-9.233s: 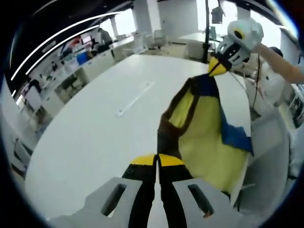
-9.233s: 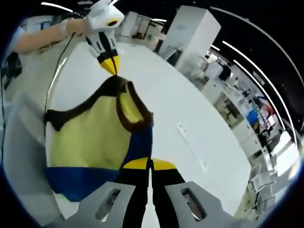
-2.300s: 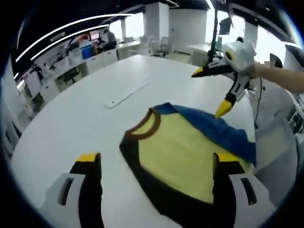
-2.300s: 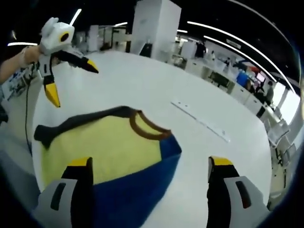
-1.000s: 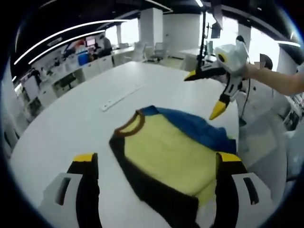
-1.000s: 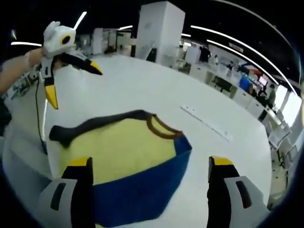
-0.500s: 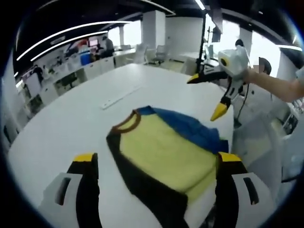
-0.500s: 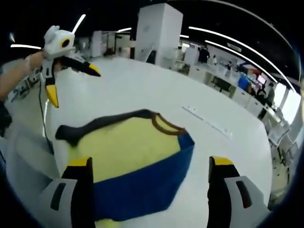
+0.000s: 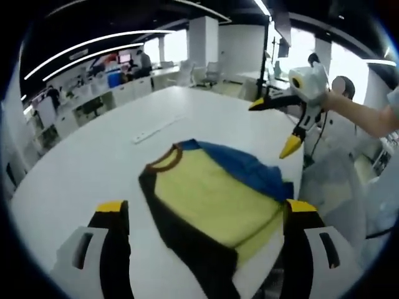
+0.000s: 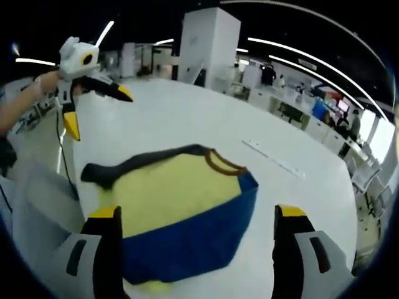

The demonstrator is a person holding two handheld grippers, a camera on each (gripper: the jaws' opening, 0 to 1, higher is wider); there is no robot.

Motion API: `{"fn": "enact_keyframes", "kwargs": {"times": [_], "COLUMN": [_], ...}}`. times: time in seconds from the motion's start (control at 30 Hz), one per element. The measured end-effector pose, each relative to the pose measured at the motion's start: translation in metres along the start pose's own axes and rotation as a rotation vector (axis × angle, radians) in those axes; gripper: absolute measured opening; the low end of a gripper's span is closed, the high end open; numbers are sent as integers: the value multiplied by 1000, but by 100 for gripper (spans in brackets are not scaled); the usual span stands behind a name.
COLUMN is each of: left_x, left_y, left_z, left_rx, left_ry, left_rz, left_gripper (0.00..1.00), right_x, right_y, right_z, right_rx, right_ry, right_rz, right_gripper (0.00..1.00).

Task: Fold the garment on the visible template until the final outline fits inside the template.

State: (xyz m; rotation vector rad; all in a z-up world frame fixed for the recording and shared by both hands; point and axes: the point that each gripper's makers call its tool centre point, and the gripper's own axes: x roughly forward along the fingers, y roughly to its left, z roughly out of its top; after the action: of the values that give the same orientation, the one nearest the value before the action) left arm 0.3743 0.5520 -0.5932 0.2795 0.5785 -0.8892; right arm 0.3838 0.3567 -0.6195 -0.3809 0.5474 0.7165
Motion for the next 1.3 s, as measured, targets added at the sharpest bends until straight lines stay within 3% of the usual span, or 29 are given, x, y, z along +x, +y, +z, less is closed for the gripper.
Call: {"fn": "enact_keyframes", "kwargs": {"times": [0.13,0.3,0.43,0.97,1.1,1.3], "left_x": [-3,-9,-14,-28,-34,-39], "left_y": [-2,-4,-7,-21,-22,-25], "left_z": [-3,-2,-8,-24,-30,-36], "left_rx": [6,-8,-3,-30,8,-1], "left_ry": [10,-17,4,-9,19,25], "left_rz": [13,30,38,44,79,86], "left_gripper": [100,100,100,100,100,100], "right_x": [-5,-10,-15,-30,-34,-35], "right_y": [5,12,19,50,55,59], "right_z": [0,1,2,-1,1,-1], "right_rx": [3,-9,-28,-39,-50,-49], "right_ry": [-11,-23,-21,-35,-46,-49], "right_rz": [-6,-3,-5,-7,-18,-27], "right_gripper": [100,100,100,100,100,100]}}
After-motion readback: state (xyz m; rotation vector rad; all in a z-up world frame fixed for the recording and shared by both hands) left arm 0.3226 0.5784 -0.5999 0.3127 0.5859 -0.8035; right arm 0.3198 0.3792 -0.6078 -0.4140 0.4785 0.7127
